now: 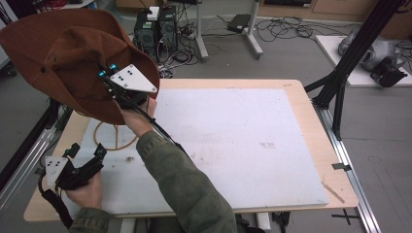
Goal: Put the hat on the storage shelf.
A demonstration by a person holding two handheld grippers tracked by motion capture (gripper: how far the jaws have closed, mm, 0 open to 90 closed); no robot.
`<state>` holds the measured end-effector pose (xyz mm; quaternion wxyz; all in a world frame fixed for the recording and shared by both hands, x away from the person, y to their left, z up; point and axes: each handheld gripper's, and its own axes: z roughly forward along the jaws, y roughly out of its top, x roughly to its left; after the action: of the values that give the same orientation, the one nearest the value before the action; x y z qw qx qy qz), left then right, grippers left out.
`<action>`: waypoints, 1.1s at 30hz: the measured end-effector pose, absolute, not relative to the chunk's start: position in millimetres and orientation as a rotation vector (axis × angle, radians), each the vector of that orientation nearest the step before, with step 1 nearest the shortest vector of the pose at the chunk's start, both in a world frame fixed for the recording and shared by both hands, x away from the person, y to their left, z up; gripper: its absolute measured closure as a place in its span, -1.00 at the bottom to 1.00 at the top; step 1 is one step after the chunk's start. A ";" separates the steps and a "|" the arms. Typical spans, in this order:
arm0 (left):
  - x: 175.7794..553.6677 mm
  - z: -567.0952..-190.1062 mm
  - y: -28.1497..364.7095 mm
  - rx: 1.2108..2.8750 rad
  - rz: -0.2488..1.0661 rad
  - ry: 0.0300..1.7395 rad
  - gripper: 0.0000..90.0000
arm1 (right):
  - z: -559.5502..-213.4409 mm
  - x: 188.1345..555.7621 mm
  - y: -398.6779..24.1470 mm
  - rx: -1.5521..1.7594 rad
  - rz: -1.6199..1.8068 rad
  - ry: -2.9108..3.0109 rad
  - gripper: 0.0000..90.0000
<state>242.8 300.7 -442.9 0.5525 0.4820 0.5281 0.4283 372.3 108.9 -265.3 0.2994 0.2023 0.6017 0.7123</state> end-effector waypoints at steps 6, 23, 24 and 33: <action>241.3 -443.0 301.9 1.136 1.016 1.252 -0.65 | -276.5 378.0 115.5 0.570 1.870 1.678 0.92; 242.3 -444.0 300.0 1.150 1.011 1.251 -0.66 | -297.6 378.8 115.6 0.547 1.819 1.857 0.74; 242.2 -444.0 299.9 1.152 1.011 1.251 -0.65 | -298.2 379.2 116.0 0.534 1.806 1.865 0.71; 242.0 -443.9 299.9 1.156 1.010 1.250 -0.65 | -298.3 382.2 113.9 0.533 1.786 1.900 0.13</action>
<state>242.0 299.9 -443.9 0.5486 0.4882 0.5280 0.4266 382.2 113.9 -298.3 0.2377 0.1944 0.6935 0.6518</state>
